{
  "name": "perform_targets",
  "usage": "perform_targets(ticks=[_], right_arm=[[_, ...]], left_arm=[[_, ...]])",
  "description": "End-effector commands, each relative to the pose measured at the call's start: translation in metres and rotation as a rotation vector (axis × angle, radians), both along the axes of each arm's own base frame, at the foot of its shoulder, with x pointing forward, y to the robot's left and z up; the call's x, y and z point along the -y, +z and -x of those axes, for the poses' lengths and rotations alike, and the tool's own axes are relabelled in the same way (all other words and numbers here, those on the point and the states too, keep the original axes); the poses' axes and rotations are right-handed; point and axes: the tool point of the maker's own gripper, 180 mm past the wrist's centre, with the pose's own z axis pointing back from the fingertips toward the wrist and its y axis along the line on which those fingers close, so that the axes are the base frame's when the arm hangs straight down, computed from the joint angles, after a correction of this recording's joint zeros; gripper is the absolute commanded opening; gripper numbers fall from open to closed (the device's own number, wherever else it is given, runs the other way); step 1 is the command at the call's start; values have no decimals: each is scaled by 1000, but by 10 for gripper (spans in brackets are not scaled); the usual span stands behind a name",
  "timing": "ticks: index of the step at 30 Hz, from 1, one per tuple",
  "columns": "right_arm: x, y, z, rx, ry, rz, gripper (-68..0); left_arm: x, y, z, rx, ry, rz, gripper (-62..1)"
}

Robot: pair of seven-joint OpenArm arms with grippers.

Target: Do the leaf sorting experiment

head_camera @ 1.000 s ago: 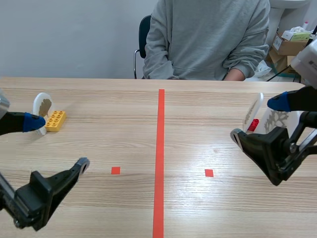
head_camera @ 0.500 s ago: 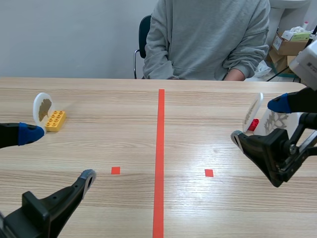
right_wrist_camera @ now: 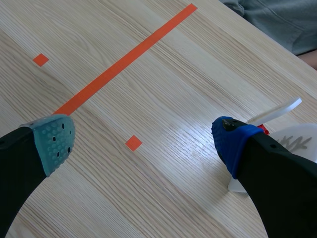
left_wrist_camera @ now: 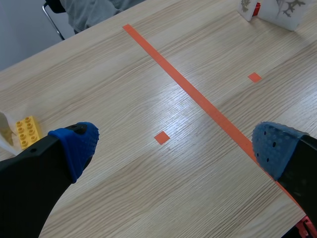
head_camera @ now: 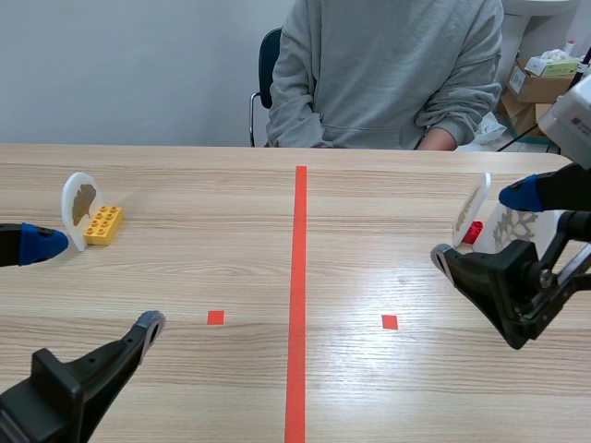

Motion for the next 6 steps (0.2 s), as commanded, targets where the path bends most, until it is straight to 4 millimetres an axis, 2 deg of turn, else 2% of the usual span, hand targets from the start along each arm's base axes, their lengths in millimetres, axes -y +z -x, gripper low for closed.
perform_targets(ticks=[1, 6], right_arm=[[-1, 6, -4, 21, 2, -14, -111], [-1, 6, -4, 22, 2, -14, -111]], left_arm=[[1, 5, -2, 19, 1, 13, 14], [1, 5, -2, 20, 1, 13, 14]])
